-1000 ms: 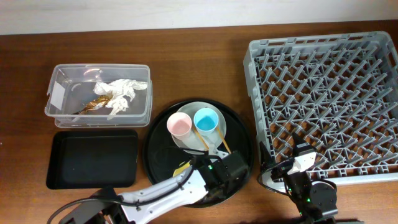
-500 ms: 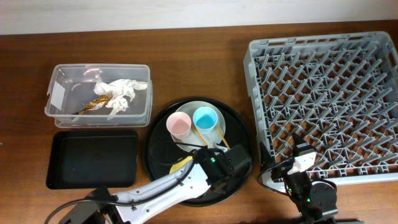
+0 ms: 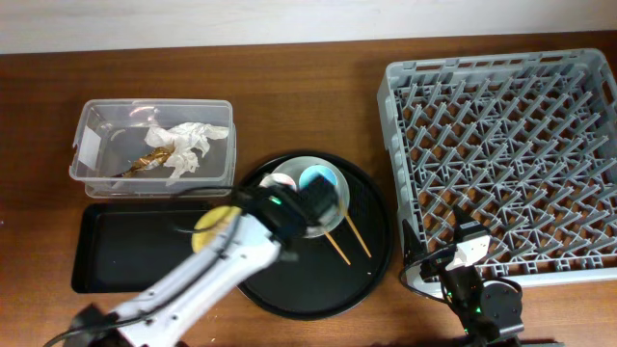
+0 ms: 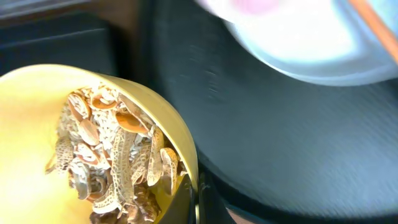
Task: Sort waste into correct bins and load items into the dishwasher rack
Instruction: 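Tip the yellow bowl over the black tray to dump the shells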
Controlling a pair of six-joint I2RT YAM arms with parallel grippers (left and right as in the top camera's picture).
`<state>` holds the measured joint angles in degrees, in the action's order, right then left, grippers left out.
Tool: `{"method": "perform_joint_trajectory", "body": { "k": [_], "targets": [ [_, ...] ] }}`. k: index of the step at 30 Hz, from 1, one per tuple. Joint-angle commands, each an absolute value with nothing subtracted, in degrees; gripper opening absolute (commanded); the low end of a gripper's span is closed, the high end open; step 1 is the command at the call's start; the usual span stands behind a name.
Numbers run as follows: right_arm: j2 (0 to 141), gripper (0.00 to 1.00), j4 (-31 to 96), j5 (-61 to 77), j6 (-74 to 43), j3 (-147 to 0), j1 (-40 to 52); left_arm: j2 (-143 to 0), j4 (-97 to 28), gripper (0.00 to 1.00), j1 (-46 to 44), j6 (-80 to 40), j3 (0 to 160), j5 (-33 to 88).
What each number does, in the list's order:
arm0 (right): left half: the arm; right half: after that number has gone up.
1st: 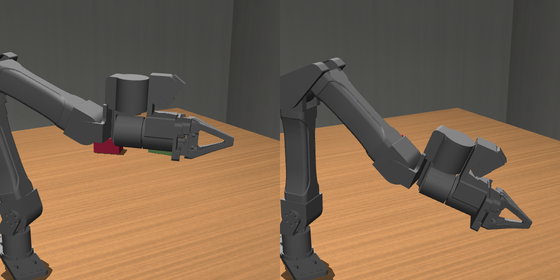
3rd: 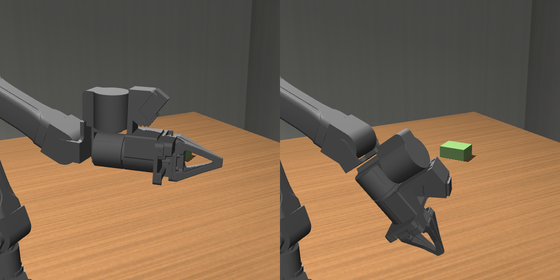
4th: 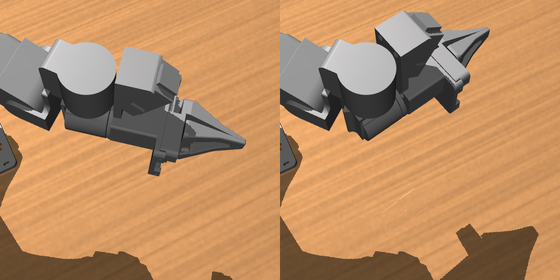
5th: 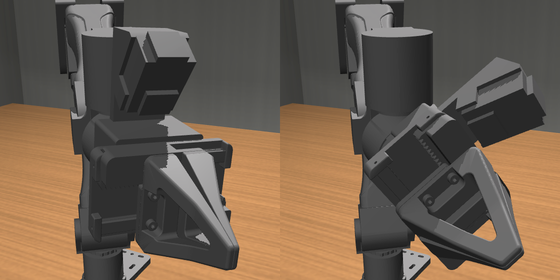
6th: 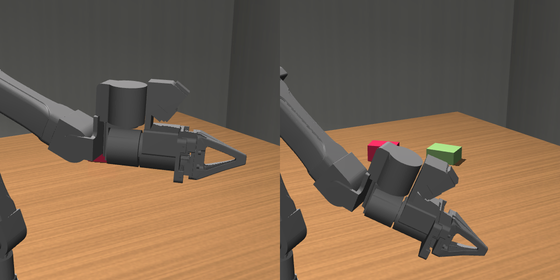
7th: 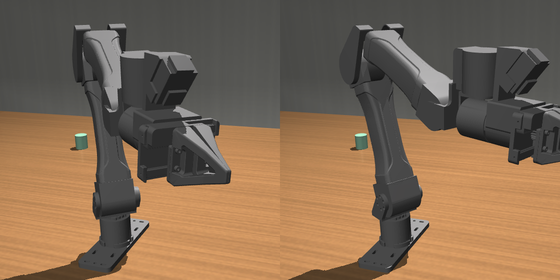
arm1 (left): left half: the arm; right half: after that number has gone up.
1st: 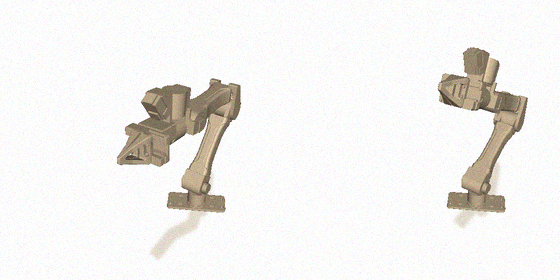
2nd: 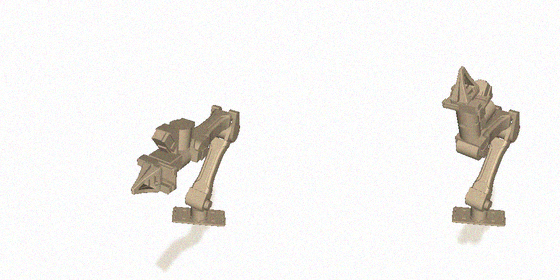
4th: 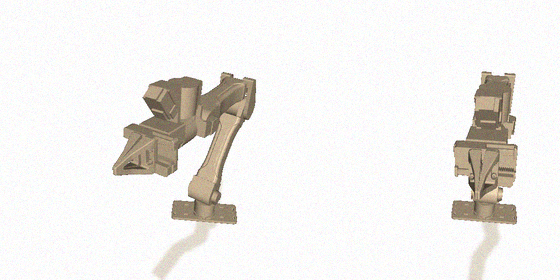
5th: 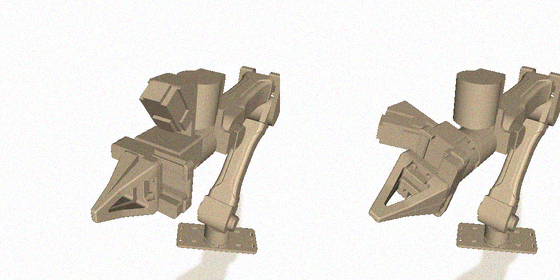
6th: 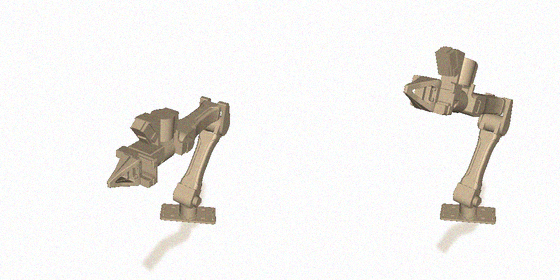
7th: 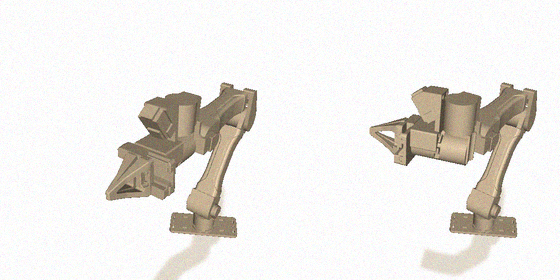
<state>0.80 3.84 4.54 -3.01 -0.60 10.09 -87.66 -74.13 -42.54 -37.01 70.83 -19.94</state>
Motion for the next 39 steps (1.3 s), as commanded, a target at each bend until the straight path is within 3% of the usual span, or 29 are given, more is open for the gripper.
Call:
{"method": "perform_joint_trajectory", "body": {
  "k": [1,11,20,31,39],
  "targets": [
    [0.4,0.99,4.1,4.9,-3.5,-0.3,9.7,-83.1,-74.1,0.00,-33.9,-31.9,71.8,-20.4],
    [0.4,0.99,4.1,4.9,-3.5,-0.3,9.7,-74.6,-67.5,0.00,-2.2,-12.3,71.5,2.2],
    [0.4,0.99,4.1,4.9,-3.5,-0.3,9.7,-74.5,-55.7,0.00,20.4,-5.8,63.4,32.8],
    [0.4,0.98,4.1,4.9,-3.5,-0.3,9.7,-74.5,-42.5,0.00,42.6,-0.1,50.0,59.4],
    [0.4,0.99,4.1,4.9,-3.5,-0.3,9.7,-74.5,-30.9,0.00,53.5,-0.2,41.4,74.1]
  ]
}}
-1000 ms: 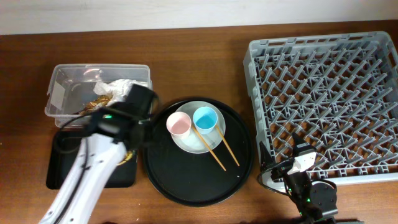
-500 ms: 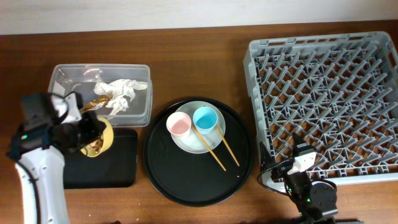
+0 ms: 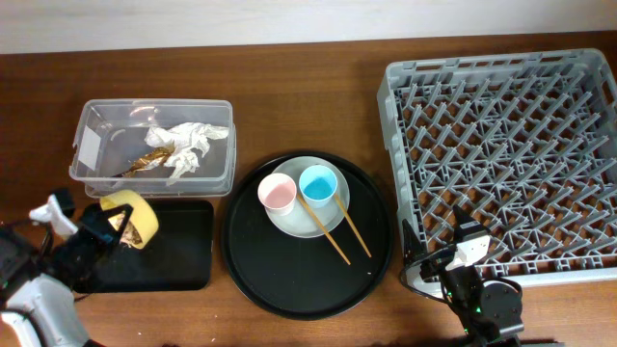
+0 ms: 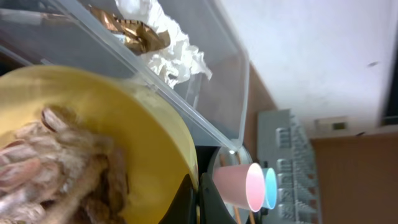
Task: Sort waste into correct bins and load items into the dishwasher rack
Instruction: 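Tip the yellow bowl over the black tray to dump the shells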
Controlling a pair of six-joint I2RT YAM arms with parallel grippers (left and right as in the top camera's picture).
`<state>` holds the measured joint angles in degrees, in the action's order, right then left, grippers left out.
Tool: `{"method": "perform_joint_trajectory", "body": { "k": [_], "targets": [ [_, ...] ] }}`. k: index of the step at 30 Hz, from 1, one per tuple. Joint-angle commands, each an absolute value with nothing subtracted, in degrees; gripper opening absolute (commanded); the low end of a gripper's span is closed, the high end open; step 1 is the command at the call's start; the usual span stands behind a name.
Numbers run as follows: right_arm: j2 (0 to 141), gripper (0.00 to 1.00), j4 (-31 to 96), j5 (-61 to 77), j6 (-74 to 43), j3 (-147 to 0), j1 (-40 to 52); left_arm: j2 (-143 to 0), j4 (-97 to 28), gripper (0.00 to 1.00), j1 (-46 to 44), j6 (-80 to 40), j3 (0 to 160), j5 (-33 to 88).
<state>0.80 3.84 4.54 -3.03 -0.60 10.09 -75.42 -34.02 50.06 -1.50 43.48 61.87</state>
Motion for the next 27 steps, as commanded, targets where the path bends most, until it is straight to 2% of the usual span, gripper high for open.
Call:
{"method": "perform_joint_trajectory", "body": {
  "k": [1,6,18,22,27],
  "targets": [
    [0.4,0.99,4.1,4.9,-3.5,-0.3,9.7,-74.5,-30.5,0.00,54.7,-0.2,41.2,75.8],
    [0.4,0.99,4.1,4.9,-3.5,-0.3,9.7,-74.5,-30.4,0.00,58.4,-0.2,41.2,77.6],
    [0.4,0.99,4.1,4.9,-3.5,-0.3,9.7,-74.6,-29.2,0.00,58.5,-1.6,41.2,78.9],
    [0.4,0.99,4.1,4.9,-3.5,-0.3,9.7,-74.6,-27.2,0.00,58.5,-2.1,41.2,87.8],
    [0.4,0.99,4.1,4.9,-3.5,-0.3,9.7,-74.6,-29.4,0.00,58.4,-2.1,41.2,85.7]
  ]
}}
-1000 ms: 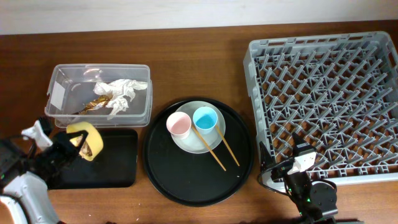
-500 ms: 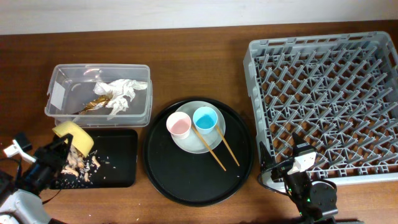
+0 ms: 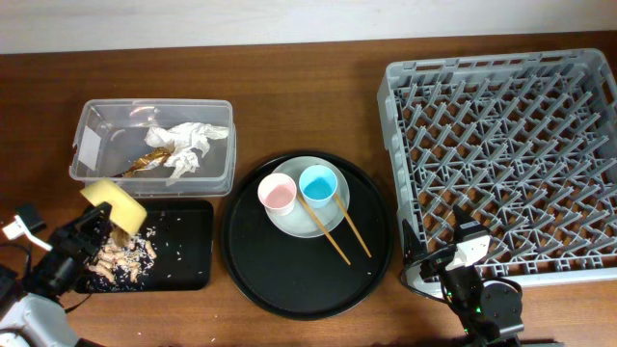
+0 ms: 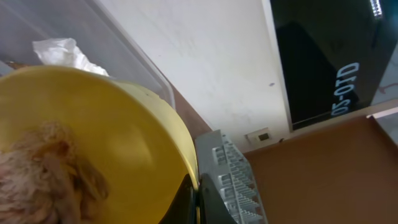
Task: Sort waste into correct bins and load items into the dishwasher rack
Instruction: 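Tip the yellow bowl over the black tray to dump the shells, then place the empty yellow bowl back on the round tray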
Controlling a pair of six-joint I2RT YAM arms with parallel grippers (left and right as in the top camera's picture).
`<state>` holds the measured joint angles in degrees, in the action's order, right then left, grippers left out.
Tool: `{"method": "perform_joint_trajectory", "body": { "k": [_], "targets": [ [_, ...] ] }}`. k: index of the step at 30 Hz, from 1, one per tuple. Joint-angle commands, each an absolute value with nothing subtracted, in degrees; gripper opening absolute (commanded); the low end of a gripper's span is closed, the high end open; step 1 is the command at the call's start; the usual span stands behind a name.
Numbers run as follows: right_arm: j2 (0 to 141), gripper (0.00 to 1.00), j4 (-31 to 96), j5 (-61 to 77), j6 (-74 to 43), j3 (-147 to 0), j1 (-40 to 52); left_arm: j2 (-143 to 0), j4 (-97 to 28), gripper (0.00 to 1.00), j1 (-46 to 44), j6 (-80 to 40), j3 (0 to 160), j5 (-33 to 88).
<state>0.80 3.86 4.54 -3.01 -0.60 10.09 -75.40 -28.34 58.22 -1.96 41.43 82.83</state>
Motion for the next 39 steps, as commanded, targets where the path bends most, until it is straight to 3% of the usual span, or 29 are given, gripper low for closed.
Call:
{"method": "perform_joint_trajectory", "body": {
  "k": [1,39],
  "targets": [
    [0.4,0.99,4.1,4.9,-3.5,-0.3,9.7,-74.6,-29.1,0.00,58.4,-2.1,41.2,85.2],
    [0.4,0.99,4.1,4.9,-3.5,-0.3,9.7,-74.8,-24.0,0.00,54.5,-9.1,41.2,90.2]
  ]
}}
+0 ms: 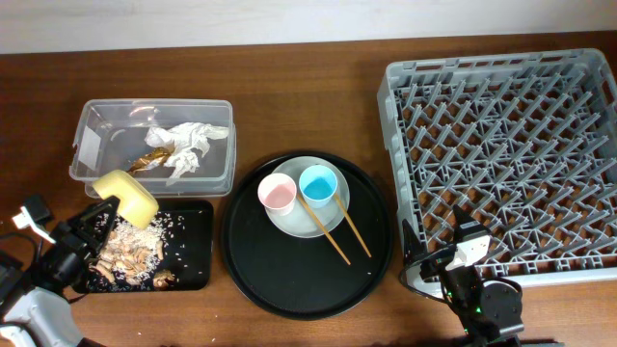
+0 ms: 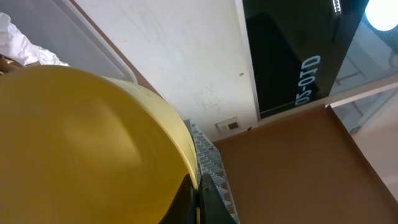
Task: Sort waste into correct bins and load items into the dishwasher rack
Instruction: 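Place the empty yellow bowl back on the round tray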
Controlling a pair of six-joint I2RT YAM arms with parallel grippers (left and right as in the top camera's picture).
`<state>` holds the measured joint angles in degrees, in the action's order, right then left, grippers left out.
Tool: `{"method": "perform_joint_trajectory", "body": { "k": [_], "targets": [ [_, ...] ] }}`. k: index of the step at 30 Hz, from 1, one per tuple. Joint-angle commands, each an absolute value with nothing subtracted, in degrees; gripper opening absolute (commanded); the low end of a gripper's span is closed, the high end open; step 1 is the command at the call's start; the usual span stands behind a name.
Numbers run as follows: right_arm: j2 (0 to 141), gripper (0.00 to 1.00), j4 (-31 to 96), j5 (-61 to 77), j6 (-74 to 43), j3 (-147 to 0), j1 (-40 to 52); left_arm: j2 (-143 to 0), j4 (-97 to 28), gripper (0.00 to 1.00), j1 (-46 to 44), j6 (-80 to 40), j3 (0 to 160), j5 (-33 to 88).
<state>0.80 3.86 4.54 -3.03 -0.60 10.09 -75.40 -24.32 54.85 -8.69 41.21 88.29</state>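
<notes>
A yellow bowl (image 1: 126, 196) hangs tipped over the left end of the black rectangular tray (image 1: 198, 214), with my left gripper (image 1: 94, 223) shut on its rim. In the left wrist view the bowl's inside (image 2: 81, 143) shows bare yellow, and my left gripper (image 2: 198, 194) pinches the rim. A heap of nut shells (image 1: 125, 247) lies in the tray under the bowl. On the round black tray (image 1: 308, 284) a white plate (image 1: 310, 220) carries a pink cup (image 1: 277, 193), a blue cup (image 1: 317, 183) and chopsticks (image 1: 342, 233). My right gripper (image 1: 434, 262) rests low by the rack's front corner; its jaws are unclear.
A clear plastic bin (image 1: 96, 159) behind the black tray holds crumpled white paper (image 1: 188, 143) and a gold wrapper (image 1: 145, 162). The grey dishwasher rack (image 1: 511, 154) fills the right side. Brown table (image 1: 308, 96) lies between them.
The bowl has tipped further and no shells show inside it. The heap of shells in the black rectangular tray has grown and spread. The right arm has not moved.
My left gripper first held the shell-filled yellow bowl at the round tray's left edge. Then it held it at the far left over the black rectangular tray, still full. Then shells lay in the tray, and now the bowl's inside shows bare.
</notes>
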Motion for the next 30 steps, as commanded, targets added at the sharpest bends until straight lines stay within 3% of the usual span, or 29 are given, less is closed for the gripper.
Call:
{"method": "perform_joint_trajectory", "body": {
  "k": [1,9,14,23,30],
  "targets": [
    [0.4,0.99,4.1,4.9,-3.5,-0.3,9.7,-74.8,-24.4,0.00,54.5,-10.7,41.2,90.2],
    [0.4,0.99,4.1,4.9,-3.5,-0.3,9.7,-74.8,-24.8,0.00,52.8,-10.7,41.2,84.7],
    [0.4,0.99,4.1,4.9,-3.5,-0.3,9.7,-74.5,-28.8,0.00,44.9,-10.7,41.2,73.5],
    [0.4,0.99,4.1,4.9,-3.5,-0.3,9.7,-69.1,-29.7,0.00,14.5,-16.5,41.2,51.9],
    [0.4,0.99,4.1,4.9,-3.5,-0.3,9.7,-60.6,-38.7,0.00,-18.6,-26.1,41.2,18.0]
  ]
}}
